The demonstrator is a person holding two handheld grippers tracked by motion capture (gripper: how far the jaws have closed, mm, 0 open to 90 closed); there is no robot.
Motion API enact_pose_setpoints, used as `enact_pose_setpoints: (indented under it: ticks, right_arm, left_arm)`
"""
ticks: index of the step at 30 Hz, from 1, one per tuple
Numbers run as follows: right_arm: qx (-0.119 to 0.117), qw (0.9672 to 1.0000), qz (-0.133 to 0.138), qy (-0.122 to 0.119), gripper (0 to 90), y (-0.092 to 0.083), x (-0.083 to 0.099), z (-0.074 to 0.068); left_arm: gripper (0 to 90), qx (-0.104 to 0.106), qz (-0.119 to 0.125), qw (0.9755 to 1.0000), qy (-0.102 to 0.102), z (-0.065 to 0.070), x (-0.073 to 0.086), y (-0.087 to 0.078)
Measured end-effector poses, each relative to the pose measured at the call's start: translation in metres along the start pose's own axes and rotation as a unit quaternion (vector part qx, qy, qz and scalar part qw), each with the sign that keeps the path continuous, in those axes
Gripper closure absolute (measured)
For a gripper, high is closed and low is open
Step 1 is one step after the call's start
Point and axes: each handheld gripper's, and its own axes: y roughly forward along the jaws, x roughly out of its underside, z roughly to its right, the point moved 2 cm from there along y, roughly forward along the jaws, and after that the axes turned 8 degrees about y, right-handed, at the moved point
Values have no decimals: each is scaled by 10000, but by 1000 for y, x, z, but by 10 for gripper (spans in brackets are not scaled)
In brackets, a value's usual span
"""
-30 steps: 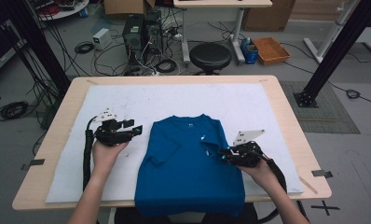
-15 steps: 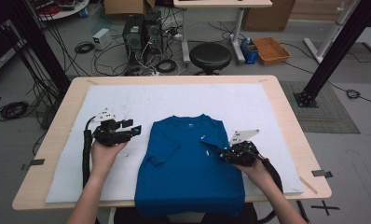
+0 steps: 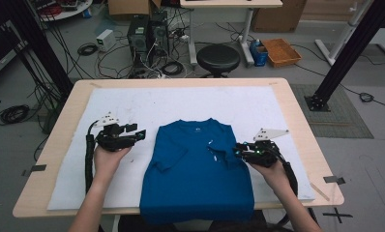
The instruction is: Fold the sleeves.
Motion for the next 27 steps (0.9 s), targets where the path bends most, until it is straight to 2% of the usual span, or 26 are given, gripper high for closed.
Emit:
enact_pose_setpoints:
  ticks: [1, 4, 5, 6, 8, 9, 10, 14, 15, 18, 19, 20, 23, 24, 27]
  right_arm:
    - [0, 10000, 0, 0, 705, 0, 0, 0]
    - [-69, 9991, -243, -349, 684, 10, 2, -12]
    - [-68, 9982, -358, -471, 684, 14, 2, -18]
    - [-13, 9958, -610, -689, 696, 21, 3, -26]
    - [61, 9928, -847, -847, 809, 26, 6, -30]
    - [61, 9928, -847, -847, 809, 26, 6, -30]
    - [6, 9907, -951, -975, 888, 27, 8, -31]
    - [-170, 9901, -988, -980, 891, 23, 9, -31]
    - [-288, 9896, -1026, -967, 834, 21, 9, -29]
    - [-370, 9919, -868, -852, 723, 17, 8, -25]
    - [-370, 9919, -868, -852, 723, 17, 8, -25]
    - [-360, 9932, -745, -815, 638, 15, 6, -23]
    - [-266, 9977, -283, -553, 550, 3, -4, -15]
    - [-56, 9996, 39, -280, 464, -6, -14, -6]
    - [221, 9982, 548, 99, 408, -22, -31, 10]
  left_arm:
    - [446, 0, -5, 10000, 5, 0, 0, 0]
    - [446, 7, -17, 10000, 15, 1, 0, 0]
    - [446, -3, -36, 10000, 32, 1, 0, 1]
    - [446, 1, -57, 10000, 39, 2, 0, 1]
    - [445, 5, -66, 10000, 43, 2, 0, 1]
    - [445, 5, -66, 10000, 43, 2, 0, 1]
    - [445, -3, -54, 10000, 43, 2, 0, 1]
    - [445, -3, -44, 10000, 31, 1, 0, 0]
    - [444, -3, -51, 10000, 42, 1, 0, 0]
    - [444, 12, -33, 10000, 40, 2, 0, 1]
    - [444, 12, -17, 10000, 48, 2, 0, 0]
    - [444, 9, -8, 10000, 61, 2, -1, 0]
    - [444, 2, 63, 10000, 56, 2, -2, -1]
    - [444, -15, 102, 9999, 66, 1, -3, -2]
    - [444, -50, 113, 9999, 91, 0, -7, -3]
